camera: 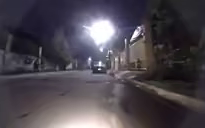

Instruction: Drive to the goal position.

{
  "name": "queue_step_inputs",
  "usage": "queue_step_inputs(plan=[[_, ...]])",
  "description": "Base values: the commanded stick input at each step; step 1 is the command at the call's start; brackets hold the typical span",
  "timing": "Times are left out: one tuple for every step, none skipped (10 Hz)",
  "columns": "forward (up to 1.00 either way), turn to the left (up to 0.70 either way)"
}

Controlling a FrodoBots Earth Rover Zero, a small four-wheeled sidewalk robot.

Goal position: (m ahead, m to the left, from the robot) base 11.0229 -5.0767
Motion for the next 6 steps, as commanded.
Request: queue_step_inputs(plan=[[0.5, 0.0], [0.5, 0.0], [0.5, 0.0], [0.5, 0.0], [0.5, 0.0], [0.5, 0.0]])
